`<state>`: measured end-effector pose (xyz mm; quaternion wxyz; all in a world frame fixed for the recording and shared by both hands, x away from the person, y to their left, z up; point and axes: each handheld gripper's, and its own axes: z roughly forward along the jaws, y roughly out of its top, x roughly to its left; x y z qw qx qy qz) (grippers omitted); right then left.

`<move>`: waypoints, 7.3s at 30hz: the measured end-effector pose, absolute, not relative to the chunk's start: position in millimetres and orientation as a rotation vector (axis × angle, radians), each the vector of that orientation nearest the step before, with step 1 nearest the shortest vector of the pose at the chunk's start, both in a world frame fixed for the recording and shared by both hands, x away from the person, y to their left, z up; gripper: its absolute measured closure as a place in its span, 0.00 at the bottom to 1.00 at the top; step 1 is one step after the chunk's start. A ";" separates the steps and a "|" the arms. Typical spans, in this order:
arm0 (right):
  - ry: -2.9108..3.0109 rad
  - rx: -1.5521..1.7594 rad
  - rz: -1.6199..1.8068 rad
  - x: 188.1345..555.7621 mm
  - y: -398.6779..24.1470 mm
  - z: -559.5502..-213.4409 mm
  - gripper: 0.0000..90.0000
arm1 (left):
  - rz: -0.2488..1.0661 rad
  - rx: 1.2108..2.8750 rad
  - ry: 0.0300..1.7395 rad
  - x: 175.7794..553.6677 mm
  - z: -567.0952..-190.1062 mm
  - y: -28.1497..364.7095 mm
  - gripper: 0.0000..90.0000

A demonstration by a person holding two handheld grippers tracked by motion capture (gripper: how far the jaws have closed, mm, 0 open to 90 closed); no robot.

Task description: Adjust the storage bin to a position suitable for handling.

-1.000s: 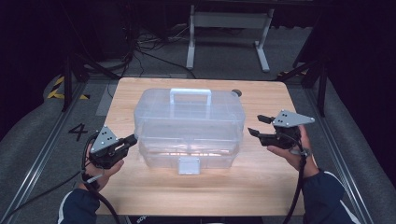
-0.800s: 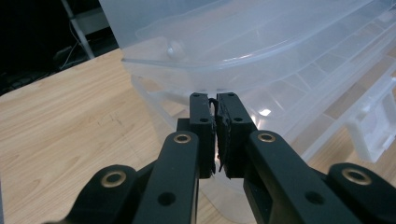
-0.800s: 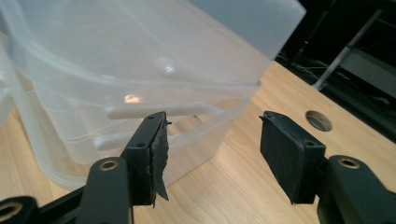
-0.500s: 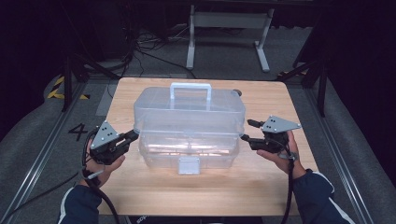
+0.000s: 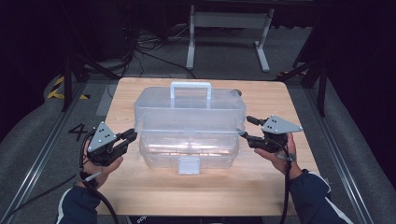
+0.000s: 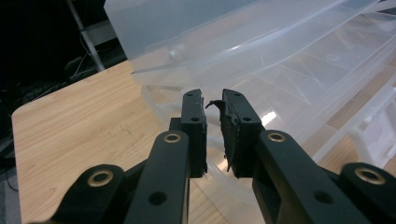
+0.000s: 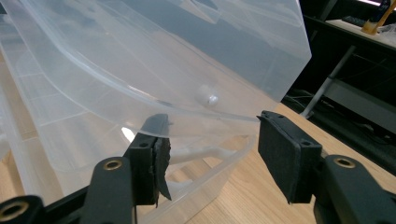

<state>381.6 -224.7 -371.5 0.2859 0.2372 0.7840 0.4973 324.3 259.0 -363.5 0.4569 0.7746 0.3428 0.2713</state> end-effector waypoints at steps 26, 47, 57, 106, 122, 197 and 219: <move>1.988 0.599 1.417 377.6 -221.3 -364.8 0.72 | 0.656 2.097 0.932 301.0 -406.9 279.4 0.76; 1.852 0.652 1.462 389.7 -215.0 -352.4 0.77 | 0.487 2.244 0.964 307.6 -455.7 279.0 0.64; 1.795 0.683 1.467 400.1 -211.5 -344.2 0.79 | 0.404 2.242 1.025 317.9 -472.2 276.4 0.55; 1.742 0.747 1.355 441.2 -200.0 -314.7 0.88 | 0.414 2.177 1.054 322.2 -481.0 278.3 0.24; 1.726 0.806 1.357 454.6 -196.8 -309.7 0.91 | 0.426 2.183 1.052 322.5 -480.6 278.1 0.23; 1.840 0.941 1.338 539.5 -196.3 -302.4 0.92 | 0.478 2.228 0.974 320.4 -464.8 268.6 0.32; 1.878 0.969 1.262 566.5 -191.7 -307.8 0.90 | 0.360 2.240 0.978 323.8 -478.6 265.1 0.22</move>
